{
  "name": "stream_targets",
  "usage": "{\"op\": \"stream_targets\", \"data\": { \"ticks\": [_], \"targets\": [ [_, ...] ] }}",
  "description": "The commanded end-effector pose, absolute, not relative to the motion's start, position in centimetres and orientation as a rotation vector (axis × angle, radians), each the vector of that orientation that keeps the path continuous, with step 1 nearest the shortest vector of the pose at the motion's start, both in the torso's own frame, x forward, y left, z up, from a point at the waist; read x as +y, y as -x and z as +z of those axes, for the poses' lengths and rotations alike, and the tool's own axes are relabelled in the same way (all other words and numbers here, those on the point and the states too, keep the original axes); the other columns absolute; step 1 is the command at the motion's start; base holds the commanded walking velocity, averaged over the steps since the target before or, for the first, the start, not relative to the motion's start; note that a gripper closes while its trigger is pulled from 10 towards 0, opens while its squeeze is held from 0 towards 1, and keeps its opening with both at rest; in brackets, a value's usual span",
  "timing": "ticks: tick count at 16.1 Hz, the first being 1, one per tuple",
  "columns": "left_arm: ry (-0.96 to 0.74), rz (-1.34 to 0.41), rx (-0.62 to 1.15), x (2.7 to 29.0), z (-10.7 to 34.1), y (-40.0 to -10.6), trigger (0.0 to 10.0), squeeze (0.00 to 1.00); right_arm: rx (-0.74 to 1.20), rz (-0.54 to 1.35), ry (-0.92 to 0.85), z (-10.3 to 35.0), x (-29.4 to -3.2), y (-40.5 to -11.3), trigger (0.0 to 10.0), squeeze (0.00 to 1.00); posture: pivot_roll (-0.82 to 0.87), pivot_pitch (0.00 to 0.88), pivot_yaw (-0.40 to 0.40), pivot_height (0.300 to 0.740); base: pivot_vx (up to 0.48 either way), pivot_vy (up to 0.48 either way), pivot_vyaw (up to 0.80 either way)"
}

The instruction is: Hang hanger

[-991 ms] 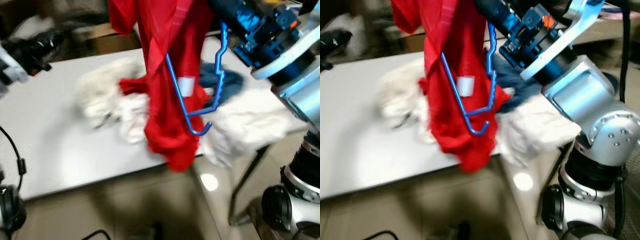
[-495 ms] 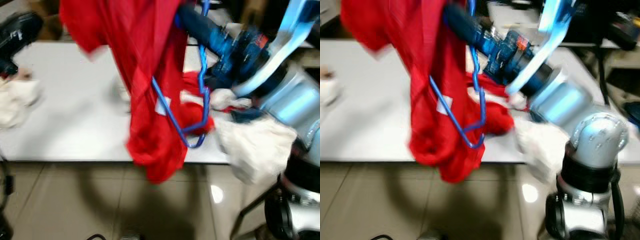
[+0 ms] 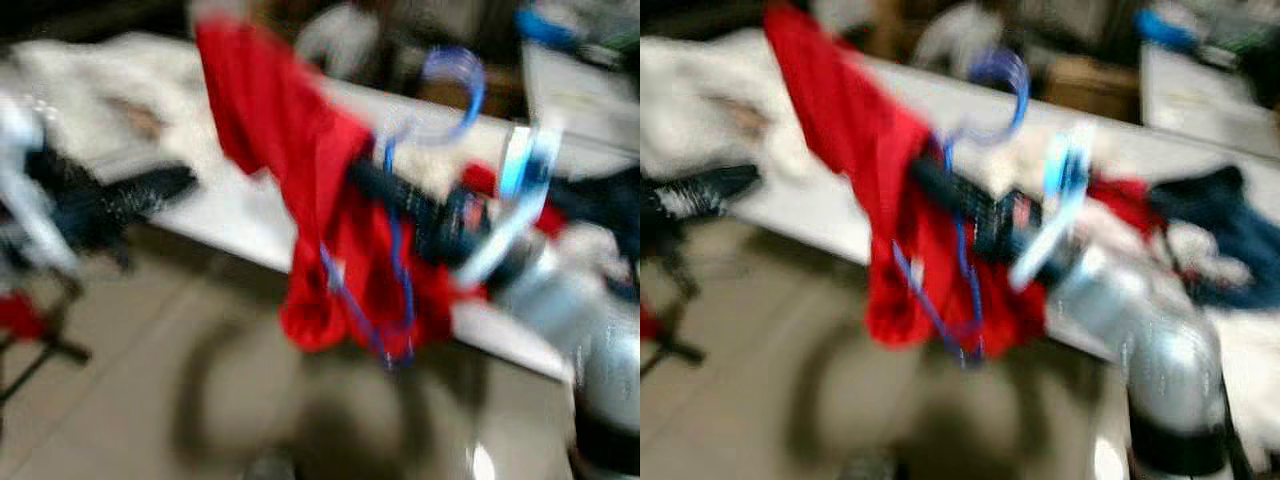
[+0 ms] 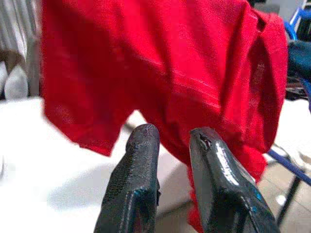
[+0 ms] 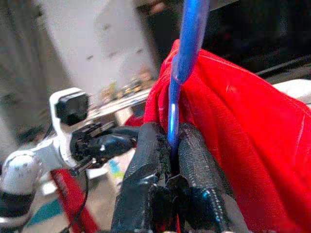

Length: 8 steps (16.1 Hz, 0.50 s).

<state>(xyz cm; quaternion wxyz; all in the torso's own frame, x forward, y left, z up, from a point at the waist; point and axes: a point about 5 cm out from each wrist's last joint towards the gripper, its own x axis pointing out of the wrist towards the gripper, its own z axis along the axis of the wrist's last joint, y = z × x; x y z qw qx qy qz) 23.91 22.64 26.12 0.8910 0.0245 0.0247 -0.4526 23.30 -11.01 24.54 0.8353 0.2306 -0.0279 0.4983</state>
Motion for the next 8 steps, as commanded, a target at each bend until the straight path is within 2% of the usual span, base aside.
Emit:
{"op": "stream_targets", "data": {
  "ticks": [1,3,8],
  "targets": [
    [-0.102,-1.034,0.073,20.8,25.8,-23.5,10.0,0.00,-0.109,1.058,-0.450,24.7,-11.5,-22.7,10.0,0.00,0.12,0.000,0.041,0.740,0.000,0.000,0.74],
    [-0.178,-1.068,0.134,19.9,24.5,-23.9,10.0,0.00,-0.081,1.027,-0.434,23.4,-12.0,-22.3,10.0,0.00,0.11,0.000,0.066,0.740,0.000,0.000,0.73],
    [-0.188,-1.126,0.139,18.3,23.4,-24.2,10.0,0.00,-0.068,0.996,-0.407,22.0,-12.3,-21.6,10.0,0.00,0.08,0.000,0.084,0.740,0.000,0.000,0.74]
  ]
}}
